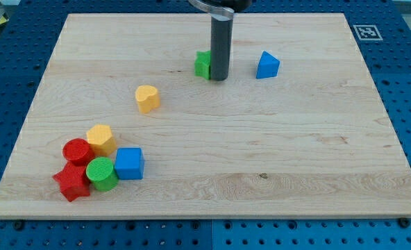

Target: Slide the green star to top left

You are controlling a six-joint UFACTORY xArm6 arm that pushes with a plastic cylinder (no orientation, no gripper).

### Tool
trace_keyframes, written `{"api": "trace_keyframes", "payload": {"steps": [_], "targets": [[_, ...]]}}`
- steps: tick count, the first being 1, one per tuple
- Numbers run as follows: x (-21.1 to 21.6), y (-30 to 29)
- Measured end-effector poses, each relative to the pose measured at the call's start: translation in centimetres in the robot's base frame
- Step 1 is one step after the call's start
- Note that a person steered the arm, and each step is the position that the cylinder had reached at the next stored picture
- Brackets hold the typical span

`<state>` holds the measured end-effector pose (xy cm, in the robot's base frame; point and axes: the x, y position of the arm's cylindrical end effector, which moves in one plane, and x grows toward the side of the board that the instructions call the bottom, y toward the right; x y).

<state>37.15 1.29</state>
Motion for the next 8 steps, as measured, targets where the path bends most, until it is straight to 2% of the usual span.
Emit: {"api": "trace_keyframes", "payload": {"steps": [8], "targets": [[-13.3,-12.8]]}}
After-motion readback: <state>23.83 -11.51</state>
